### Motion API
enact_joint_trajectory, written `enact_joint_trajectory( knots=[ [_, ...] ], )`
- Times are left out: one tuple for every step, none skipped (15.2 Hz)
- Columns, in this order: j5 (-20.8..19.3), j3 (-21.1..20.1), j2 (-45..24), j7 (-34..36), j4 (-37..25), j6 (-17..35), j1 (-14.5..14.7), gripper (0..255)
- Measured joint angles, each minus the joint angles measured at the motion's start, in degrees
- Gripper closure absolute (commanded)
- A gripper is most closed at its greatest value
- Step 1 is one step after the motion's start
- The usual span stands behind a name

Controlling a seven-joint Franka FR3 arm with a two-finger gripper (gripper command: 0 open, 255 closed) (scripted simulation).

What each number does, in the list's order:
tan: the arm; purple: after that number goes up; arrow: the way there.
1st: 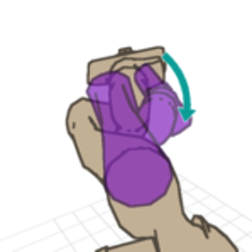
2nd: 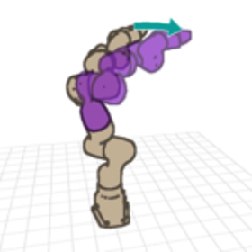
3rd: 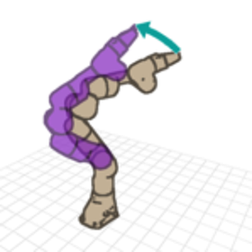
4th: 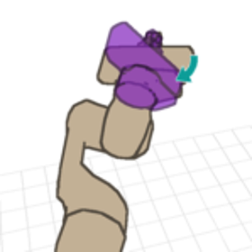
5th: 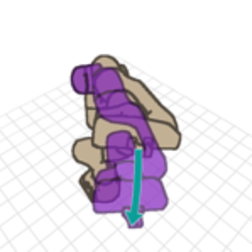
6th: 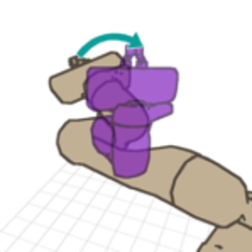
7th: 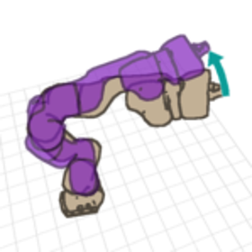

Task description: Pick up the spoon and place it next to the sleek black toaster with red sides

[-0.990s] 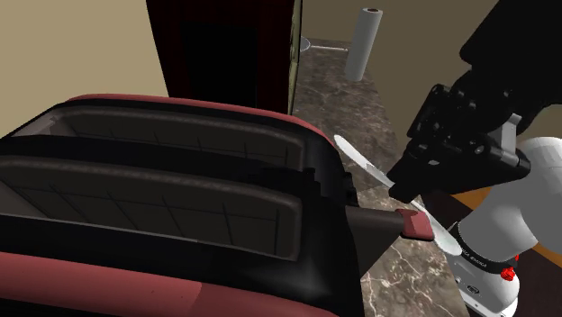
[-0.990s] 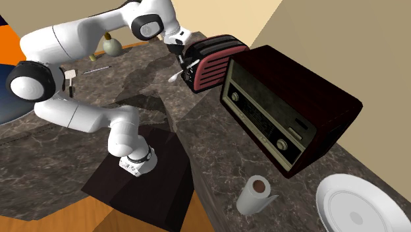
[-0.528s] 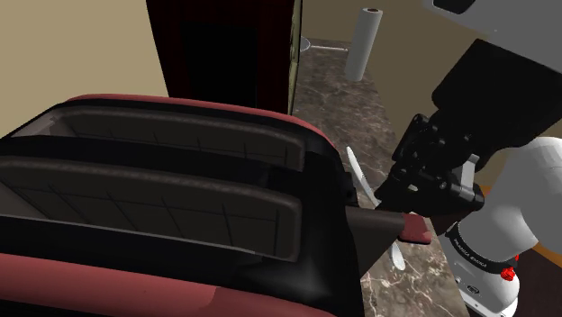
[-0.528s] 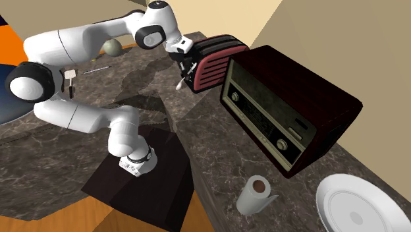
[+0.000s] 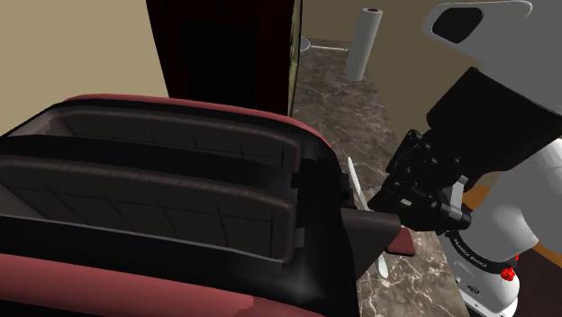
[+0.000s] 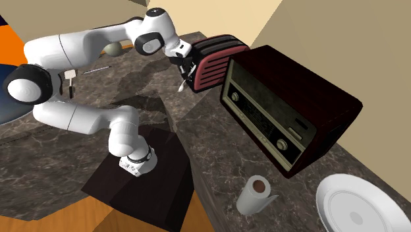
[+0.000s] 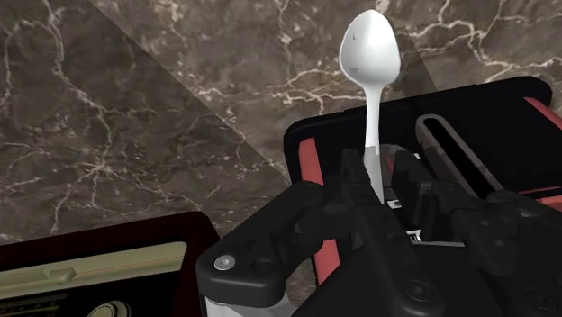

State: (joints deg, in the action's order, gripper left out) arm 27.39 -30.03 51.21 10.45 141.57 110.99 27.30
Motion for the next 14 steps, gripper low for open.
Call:
enact_joint_trajectory(
  knots=[
    [0.27, -0.23, 0.49, -0.24, 0.55, 1.01, 0.14, 255],
    [0.35, -0.2, 1.03, -0.24, 1.09, 1.71, 0.4, 255],
    [0.53, -1.02, 1.94, -0.2, 1.78, 2.99, 0.34, 255],
    [1.08, -1.28, 2.7, -0.92, 2.52, 4.01, 0.16, 255],
    [1.2, -1.57, 3.21, -0.84, 2.9, 4.59, 0.24, 255],
    [1.64, -0.95, 3.17, -1.32, 3.47, 5.27, 0.79, 255],
    [1.96, -1.11, 3.26, -1.77, 3.5, 5.44, 0.58, 255],
    [2.66, -2.2, 3.22, -1.62, 3.73, 7.11, 0.46, 255],
    [3.05, -2.86, 3.95, -1.9, 3.97, 7.63, -0.03, 255],
    [3.01, -3.5, 5.0, -2.01, 4.7, 8.59, 0.11, 255],
    [3.75, -3.09, 5.35, -2.99, 5.29, 9.16, 0.2, 255],
    [3.86, -3.41, 5.55, -2.77, 5.42, 9.48, 0.3, 255],
    [3.81, -4.22, 6.56, -2.84, 5.96, 10.21, 0.13, 255],
    [4.13, -4.82, 7.88, -3.05, 7.09, 11.63, 0.39, 255]
  ],
)
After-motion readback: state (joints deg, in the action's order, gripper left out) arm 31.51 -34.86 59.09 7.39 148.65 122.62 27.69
